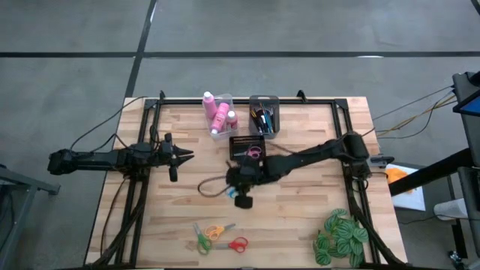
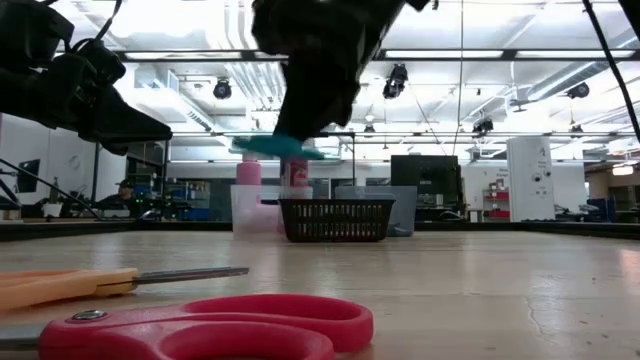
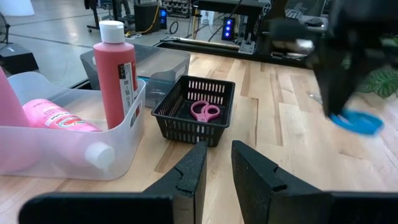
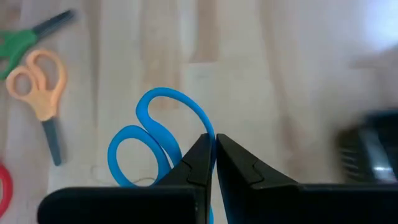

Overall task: Pick & Place Paint Supplies
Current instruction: Put the blue scissors into the black bin

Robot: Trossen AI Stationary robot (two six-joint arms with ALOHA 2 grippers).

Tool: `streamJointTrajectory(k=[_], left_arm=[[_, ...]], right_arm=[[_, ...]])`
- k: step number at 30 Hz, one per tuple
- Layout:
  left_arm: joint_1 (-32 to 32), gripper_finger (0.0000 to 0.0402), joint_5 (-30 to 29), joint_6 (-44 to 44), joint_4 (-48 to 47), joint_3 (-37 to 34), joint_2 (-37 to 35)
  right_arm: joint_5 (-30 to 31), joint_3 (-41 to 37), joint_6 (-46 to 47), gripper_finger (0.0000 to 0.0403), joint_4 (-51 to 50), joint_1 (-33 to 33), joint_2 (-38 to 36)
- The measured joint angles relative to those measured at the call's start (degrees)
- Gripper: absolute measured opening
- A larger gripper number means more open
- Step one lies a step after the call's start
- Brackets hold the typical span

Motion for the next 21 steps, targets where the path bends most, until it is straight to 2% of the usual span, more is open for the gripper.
streamJointTrajectory(k=[11,21], left_arm=[[0.0,0.0079,0.0,0.0,0.0,0.0,0.0],[0.0,0.0079,0.0,0.0,0.0,0.0,0.0]], right_arm=[[0.6,0.0,-1.9,0.0014,-10.2,-8.3,-9.9],[0.7,0.0,-9.0,0.0014,-10.5,-15.8,-9.5]])
